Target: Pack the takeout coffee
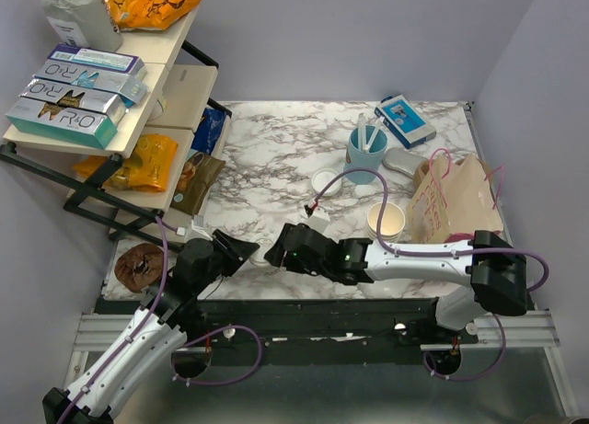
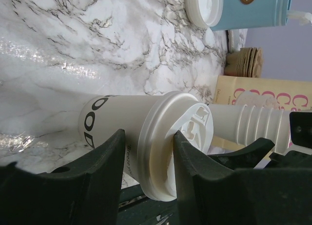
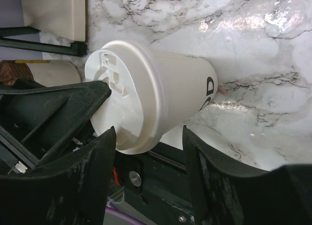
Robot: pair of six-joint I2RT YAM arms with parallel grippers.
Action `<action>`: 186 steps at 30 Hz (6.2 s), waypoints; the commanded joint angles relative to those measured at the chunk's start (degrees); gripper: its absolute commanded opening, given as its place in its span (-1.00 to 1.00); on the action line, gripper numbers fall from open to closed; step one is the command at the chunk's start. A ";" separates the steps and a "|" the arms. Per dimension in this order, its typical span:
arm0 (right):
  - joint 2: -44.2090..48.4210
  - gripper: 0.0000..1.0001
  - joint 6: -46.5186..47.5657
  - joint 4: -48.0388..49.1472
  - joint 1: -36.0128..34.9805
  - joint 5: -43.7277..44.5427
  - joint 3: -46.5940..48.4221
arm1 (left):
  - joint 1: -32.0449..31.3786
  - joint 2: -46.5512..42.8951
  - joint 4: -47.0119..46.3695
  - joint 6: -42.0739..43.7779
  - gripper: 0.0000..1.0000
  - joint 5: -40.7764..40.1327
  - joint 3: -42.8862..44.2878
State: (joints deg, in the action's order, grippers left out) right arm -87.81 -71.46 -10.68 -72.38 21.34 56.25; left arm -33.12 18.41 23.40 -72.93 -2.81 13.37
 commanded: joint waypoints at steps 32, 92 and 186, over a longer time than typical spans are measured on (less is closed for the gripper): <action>-7.20 -0.99 25.74 -0.56 8.57 -10.88 -1.85 | -0.36 3.56 11.58 4.98 0.44 8.35 1.31; -16.42 -0.99 20.41 -0.40 33.71 -51.13 26.36 | -0.36 8.92 17.03 8.33 0.98 -0.79 17.13; 8.78 1.00 53.94 -12.61 42.31 -16.88 29.10 | -0.19 11.81 13.17 14.73 0.98 1.66 21.78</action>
State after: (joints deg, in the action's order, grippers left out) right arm -84.33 -29.23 -20.73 -32.08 -8.69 84.53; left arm -33.39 29.32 39.09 -62.70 -2.96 32.03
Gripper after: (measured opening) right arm 0.995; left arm 0.990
